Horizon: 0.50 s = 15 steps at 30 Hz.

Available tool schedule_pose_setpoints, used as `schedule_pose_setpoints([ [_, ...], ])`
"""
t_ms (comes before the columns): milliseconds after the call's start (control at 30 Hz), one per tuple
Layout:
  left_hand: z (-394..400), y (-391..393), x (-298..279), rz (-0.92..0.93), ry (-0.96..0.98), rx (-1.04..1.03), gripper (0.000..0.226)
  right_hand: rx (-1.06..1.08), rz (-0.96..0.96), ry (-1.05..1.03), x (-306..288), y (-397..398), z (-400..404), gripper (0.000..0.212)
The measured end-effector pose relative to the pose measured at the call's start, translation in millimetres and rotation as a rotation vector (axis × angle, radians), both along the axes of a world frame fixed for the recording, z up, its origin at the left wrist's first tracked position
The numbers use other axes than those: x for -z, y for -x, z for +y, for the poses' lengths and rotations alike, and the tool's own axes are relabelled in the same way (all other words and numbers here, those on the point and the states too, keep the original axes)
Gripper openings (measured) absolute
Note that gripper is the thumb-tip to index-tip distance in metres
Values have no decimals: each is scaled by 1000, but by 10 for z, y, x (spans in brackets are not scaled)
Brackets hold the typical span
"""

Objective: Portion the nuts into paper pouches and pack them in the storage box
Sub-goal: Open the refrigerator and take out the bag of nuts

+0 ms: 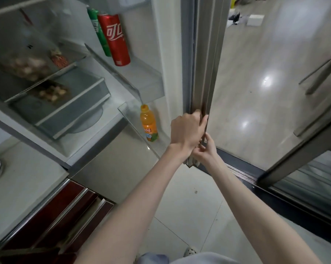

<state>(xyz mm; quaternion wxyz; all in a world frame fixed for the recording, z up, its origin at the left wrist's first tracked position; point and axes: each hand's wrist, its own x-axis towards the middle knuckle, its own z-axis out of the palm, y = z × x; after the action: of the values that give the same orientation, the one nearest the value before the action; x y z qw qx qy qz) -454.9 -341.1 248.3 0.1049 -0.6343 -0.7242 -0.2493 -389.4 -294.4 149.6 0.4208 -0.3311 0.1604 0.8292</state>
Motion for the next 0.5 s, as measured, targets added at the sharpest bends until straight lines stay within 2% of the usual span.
schedule_pose_setpoints([
  [100, -23, 24, 98, -30, 40, 13, 31, 4, -26, -21, -19, -24, 90, 15],
  [200, -176, 200, 218, -152, 52, -9, 32, 53, -15, -74, -31, -44, 75, 26],
  [267, -345, 369, 308, -248, 77, -51, 29, 21, -105, -136, -31, -8, -1, 30],
  [333, -562, 580, 434, -342, 103, -122, 27, -119, -288, -231, 44, 62, -124, 26],
  [500, -1248, 1157, 758, -737, 77, -298, 18, -700, -649, -394, 418, 241, -569, 17],
])
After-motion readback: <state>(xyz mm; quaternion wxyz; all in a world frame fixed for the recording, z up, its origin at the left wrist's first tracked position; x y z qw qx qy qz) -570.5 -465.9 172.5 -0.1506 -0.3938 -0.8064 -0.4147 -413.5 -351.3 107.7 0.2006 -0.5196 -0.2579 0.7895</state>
